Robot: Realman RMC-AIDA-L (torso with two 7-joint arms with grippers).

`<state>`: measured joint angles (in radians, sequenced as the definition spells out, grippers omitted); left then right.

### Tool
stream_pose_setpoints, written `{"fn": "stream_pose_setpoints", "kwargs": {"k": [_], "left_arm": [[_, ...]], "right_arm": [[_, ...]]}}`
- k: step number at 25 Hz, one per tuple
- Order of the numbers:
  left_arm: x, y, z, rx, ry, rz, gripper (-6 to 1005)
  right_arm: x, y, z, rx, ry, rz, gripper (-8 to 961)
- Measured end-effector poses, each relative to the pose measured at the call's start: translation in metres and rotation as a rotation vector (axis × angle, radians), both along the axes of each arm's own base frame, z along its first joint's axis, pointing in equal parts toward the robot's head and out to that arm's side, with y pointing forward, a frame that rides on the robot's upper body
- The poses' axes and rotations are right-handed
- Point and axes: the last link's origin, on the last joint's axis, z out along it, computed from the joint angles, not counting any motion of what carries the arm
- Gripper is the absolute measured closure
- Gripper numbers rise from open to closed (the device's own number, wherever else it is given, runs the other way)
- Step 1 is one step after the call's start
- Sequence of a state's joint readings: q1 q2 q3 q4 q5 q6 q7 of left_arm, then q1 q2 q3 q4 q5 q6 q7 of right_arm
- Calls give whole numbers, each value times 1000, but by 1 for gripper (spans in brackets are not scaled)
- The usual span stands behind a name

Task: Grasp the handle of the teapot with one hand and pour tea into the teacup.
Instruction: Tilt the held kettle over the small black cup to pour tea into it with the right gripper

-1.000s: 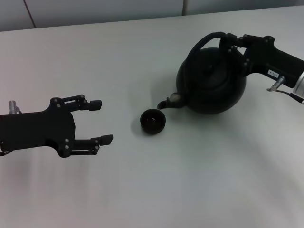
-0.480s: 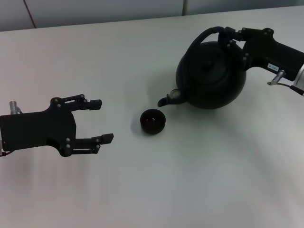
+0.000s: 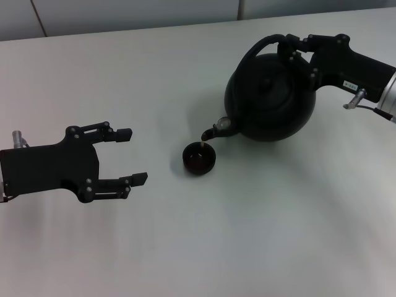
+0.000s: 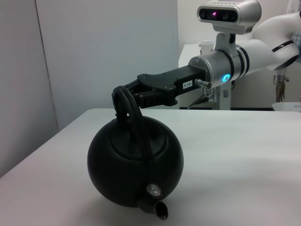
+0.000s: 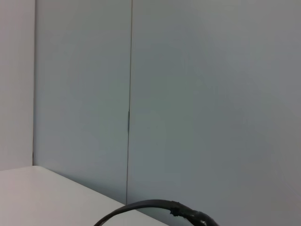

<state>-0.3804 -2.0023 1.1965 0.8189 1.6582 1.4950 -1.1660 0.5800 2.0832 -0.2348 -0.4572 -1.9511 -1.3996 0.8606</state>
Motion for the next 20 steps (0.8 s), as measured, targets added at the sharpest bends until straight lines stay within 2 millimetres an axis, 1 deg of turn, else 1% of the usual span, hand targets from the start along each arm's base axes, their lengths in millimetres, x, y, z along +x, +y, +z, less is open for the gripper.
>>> {"fn": "stream_pose_setpoints", "kwargs": {"k": [20], "left_arm": [[-3, 1, 2, 13, 10, 5, 186]], "right_arm": [[-6, 3, -5, -26, -23, 23, 799]]}}
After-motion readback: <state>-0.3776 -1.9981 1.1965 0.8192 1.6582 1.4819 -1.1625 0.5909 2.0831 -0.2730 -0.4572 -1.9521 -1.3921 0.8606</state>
